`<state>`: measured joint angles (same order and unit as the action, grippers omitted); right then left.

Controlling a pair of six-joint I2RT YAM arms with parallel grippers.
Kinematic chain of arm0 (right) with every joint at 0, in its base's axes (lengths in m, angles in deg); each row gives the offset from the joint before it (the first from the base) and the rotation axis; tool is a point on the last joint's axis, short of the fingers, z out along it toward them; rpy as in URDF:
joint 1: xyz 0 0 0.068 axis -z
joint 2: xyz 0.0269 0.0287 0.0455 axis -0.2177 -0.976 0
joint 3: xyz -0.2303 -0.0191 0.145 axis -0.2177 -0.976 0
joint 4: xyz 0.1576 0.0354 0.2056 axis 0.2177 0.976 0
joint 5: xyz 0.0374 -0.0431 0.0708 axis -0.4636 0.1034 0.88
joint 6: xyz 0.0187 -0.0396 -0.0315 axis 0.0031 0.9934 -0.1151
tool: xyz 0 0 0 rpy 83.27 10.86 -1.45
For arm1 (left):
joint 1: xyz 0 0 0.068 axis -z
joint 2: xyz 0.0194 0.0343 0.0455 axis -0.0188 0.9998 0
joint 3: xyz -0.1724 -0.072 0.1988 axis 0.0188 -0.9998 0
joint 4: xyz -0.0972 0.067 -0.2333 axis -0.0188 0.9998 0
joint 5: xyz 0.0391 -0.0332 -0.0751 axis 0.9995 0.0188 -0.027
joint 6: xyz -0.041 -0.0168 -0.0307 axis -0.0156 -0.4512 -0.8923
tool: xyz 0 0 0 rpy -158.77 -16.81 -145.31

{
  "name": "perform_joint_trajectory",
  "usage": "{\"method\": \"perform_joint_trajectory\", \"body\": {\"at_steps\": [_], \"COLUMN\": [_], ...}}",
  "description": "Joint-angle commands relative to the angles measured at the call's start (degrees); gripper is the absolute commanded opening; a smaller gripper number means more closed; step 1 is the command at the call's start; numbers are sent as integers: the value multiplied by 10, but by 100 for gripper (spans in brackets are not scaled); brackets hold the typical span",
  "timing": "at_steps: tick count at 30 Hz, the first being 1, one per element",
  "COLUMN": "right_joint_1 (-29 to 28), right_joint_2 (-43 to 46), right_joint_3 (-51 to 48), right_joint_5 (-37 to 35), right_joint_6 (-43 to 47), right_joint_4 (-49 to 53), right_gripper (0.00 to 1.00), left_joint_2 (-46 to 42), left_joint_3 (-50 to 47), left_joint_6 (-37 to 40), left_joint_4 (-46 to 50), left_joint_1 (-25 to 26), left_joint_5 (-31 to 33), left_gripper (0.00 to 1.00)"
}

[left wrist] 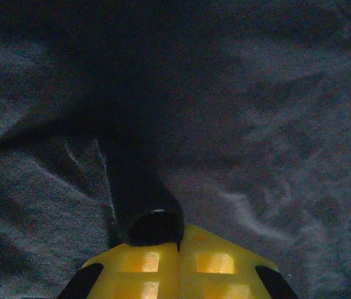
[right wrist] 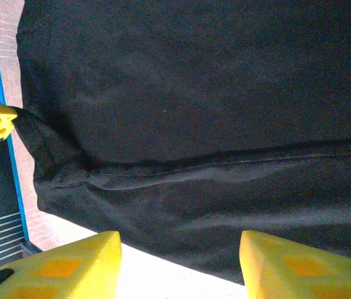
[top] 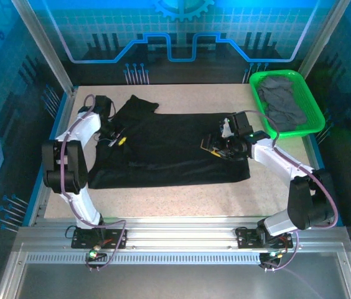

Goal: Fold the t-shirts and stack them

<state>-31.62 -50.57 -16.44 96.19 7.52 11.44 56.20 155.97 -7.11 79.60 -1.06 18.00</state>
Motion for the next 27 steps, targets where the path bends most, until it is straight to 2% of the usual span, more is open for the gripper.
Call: {"method": "perform_joint_trajectory", "body": {"at_steps": [1,5,8,11,14,15,19,23,27], "right_joint_1": [9,12,11,12,10,10,10,10,10], "right_joint_2": [3,3,11,24,42,49,61,60,52], "right_joint_3": [-2,-1,-5,-15,-23,-25,-20,-12,-6], "right_joint_5": [14,18,32,52,56,56,55,53,56], "right_joint_6": [2,2,-2,-13,-26,-31,-37,-37,-35], "right_joint_4": [9,6,-17,-54,-79,-88,-90,-86,-85], "right_gripper": [53,53,53,54,55,55,55,55,55], "left_joint_2": [18,35,43,48,20,3,-87,-135,-191], "left_joint_3": [22,26,15,22,14,4,-61,-121,-210], "left_joint_6": [17,21,35,50,55,56,32,-9,-96], "left_joint_4": [21,-1,-55,-55,-43,-45,-21,80,19], "left_joint_1": [5,8,9,8,8,9,13,14,21], "left_joint_5": [12,1,-41,-36,-14,-17,-39,-20,-65], "left_gripper": [0,1,17,29,55,60,61,60,65]}}
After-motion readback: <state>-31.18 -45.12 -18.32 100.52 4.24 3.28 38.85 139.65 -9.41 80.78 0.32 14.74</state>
